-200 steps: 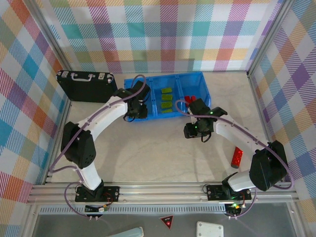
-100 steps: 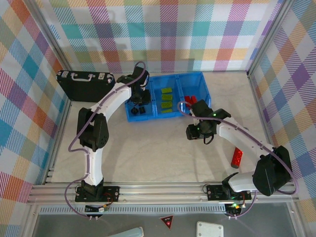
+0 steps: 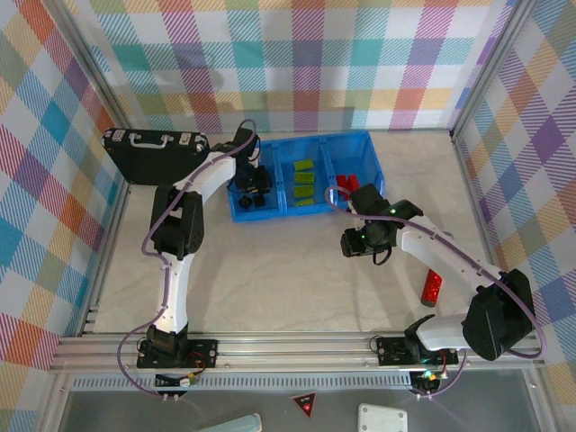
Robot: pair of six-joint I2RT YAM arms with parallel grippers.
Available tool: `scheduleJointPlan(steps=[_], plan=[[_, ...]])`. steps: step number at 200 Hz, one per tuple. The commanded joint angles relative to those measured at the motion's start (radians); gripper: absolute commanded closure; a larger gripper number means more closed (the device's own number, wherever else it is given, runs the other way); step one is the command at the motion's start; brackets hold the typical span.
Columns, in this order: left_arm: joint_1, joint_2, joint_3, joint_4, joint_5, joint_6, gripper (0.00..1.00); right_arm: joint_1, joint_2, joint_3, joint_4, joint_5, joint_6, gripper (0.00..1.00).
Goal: Sort the legos into containers by color
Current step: Place the lego in the container.
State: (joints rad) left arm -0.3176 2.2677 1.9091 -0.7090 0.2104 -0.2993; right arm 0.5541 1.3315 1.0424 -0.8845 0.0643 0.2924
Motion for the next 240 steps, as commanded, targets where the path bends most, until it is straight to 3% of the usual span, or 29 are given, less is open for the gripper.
scheduleJointPlan(steps=[1, 54, 173, 205, 240], plan=[[0.005, 0.022, 0.047, 0.019, 0.046, -0.007, 0.63, 0.006, -0.018, -0.010, -0.025, 0.000, 0.013, 0.54], [0.010, 0.022, 0.053, 0.019, 0.050, -0.010, 0.54, 0.006, -0.021, -0.007, -0.033, 0.001, 0.013, 0.54], [0.008, -0.215, 0.040, -0.028, 0.049, 0.014, 0.50, 0.002, -0.037, -0.005, -0.013, 0.055, -0.011, 0.51], [0.008, -0.325, -0.033, -0.036, -0.009, 0.032, 0.50, -0.012, -0.031, -0.004, 0.011, 0.070, -0.026, 0.47], [0.008, -0.497, -0.200, -0.008, -0.150, 0.071, 0.46, -0.038, -0.028, -0.007, 0.049, 0.092, -0.047, 0.39]])
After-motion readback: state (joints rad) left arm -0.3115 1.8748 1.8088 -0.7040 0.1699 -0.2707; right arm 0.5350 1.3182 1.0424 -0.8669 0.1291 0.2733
